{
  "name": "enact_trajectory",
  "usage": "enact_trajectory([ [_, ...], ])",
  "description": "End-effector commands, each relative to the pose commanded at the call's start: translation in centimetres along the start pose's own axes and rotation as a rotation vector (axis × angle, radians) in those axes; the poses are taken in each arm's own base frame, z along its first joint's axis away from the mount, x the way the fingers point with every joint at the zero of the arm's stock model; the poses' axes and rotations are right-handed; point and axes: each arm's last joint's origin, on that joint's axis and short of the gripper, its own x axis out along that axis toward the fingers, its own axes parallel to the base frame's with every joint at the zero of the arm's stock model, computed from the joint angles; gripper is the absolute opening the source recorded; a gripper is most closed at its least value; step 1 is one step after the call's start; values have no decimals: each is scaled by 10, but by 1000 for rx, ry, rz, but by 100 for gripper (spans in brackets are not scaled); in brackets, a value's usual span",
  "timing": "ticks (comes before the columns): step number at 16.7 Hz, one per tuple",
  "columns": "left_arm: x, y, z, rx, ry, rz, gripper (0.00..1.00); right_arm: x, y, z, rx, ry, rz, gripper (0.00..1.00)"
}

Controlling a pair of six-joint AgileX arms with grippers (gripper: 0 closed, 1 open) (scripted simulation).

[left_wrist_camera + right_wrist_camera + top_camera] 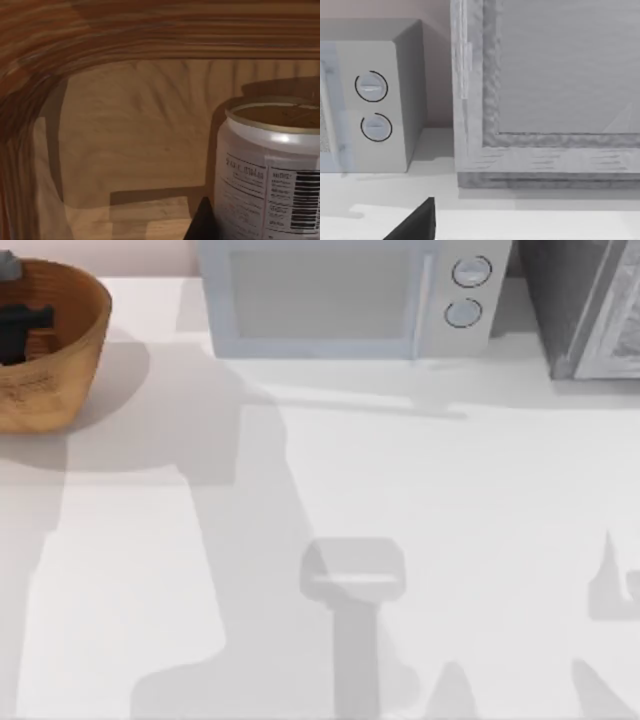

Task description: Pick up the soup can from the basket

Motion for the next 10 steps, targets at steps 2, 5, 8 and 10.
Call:
enact_trajectory([
  [2,-27,-3,-5,-17,-25,9,0,0,0,0,0,0,0,100],
  [5,-42,0,-8,-12,-76,29,0,0,0,0,0,0,0,100],
  [8,-78,4,-20,-2,-190,75,0,0,0,0,0,0,0,100],
  [10,-110,2,-37,6,-288,115,0,0,0,0,0,0,0,100],
])
